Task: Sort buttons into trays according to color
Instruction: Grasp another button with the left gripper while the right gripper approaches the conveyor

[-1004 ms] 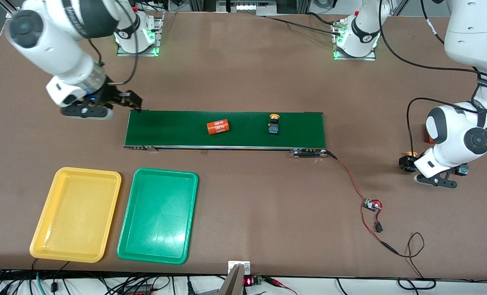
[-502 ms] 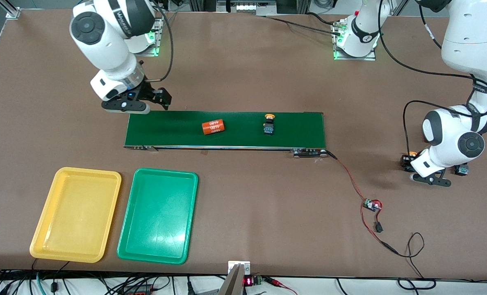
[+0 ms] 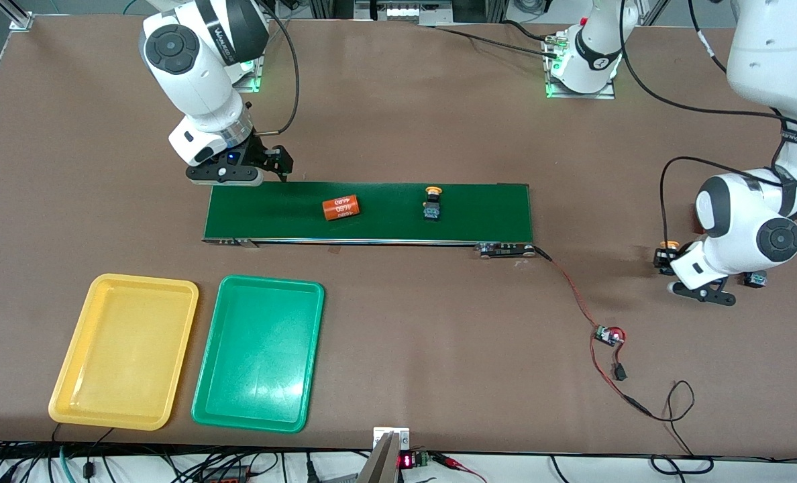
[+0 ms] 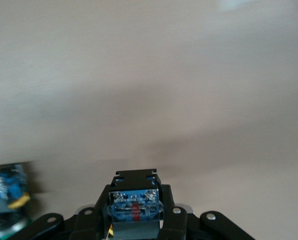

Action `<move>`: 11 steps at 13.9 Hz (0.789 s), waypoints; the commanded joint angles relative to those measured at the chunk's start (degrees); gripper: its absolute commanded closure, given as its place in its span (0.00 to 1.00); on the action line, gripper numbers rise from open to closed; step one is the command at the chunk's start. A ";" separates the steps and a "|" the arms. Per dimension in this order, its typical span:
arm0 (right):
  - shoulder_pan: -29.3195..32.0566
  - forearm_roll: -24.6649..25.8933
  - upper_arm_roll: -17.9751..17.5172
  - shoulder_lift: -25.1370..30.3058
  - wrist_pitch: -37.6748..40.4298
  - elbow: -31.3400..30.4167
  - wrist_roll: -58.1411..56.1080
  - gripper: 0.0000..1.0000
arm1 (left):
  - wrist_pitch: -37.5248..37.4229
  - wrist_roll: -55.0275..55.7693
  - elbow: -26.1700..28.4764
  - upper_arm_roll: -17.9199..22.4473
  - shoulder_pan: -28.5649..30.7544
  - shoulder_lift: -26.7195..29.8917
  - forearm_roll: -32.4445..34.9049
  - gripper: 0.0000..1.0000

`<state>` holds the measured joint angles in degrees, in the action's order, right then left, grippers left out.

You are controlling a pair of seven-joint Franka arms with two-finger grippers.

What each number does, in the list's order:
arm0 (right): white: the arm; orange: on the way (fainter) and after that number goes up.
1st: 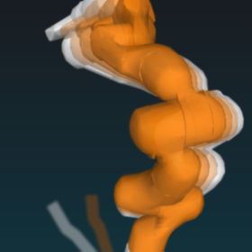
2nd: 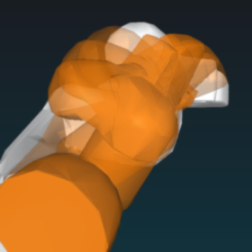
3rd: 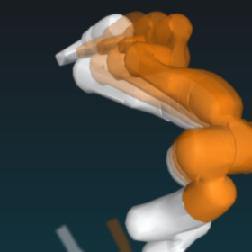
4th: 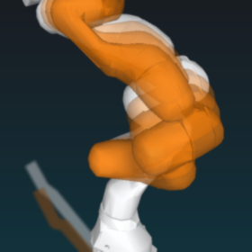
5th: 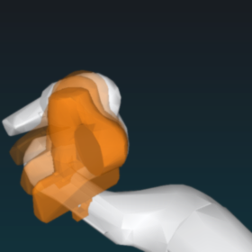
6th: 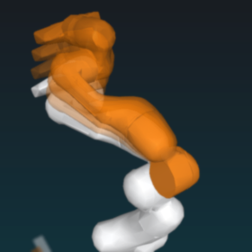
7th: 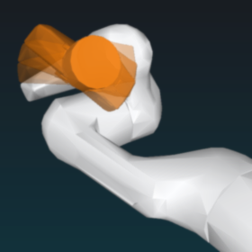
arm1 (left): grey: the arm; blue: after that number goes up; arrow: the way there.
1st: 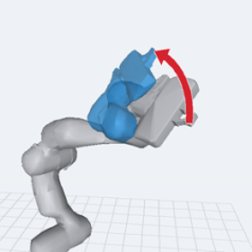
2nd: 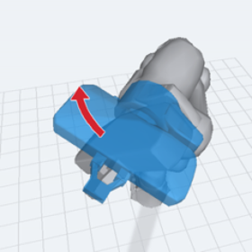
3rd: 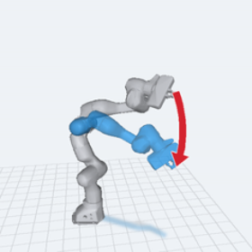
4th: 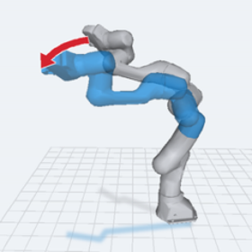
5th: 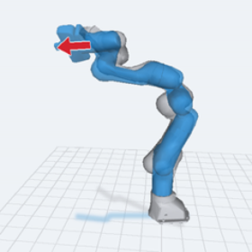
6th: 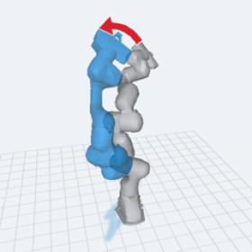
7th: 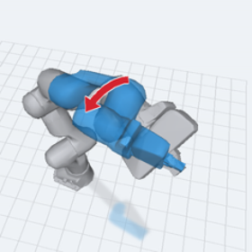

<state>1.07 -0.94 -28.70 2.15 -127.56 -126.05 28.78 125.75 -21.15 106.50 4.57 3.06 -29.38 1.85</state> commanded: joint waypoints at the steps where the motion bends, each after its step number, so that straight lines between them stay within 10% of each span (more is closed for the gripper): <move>1: 0.33 0.85 -0.57 -0.39 -1.46 -0.51 -2.30 0.00 | -8.48 -0.47 -1.63 -6.30 -0.16 4.41 -0.09 0.73; 11: 0.51 0.76 -0.57 -1.27 -2.34 -0.42 -3.73 0.00 | -15.10 34.04 -2.09 -28.82 -3.76 6.27 -0.27 0.76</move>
<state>1.12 -0.78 -28.77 0.93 -128.96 -126.08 25.66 111.06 8.32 103.93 -22.08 -0.35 -23.28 1.77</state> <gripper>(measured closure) 0.000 0.586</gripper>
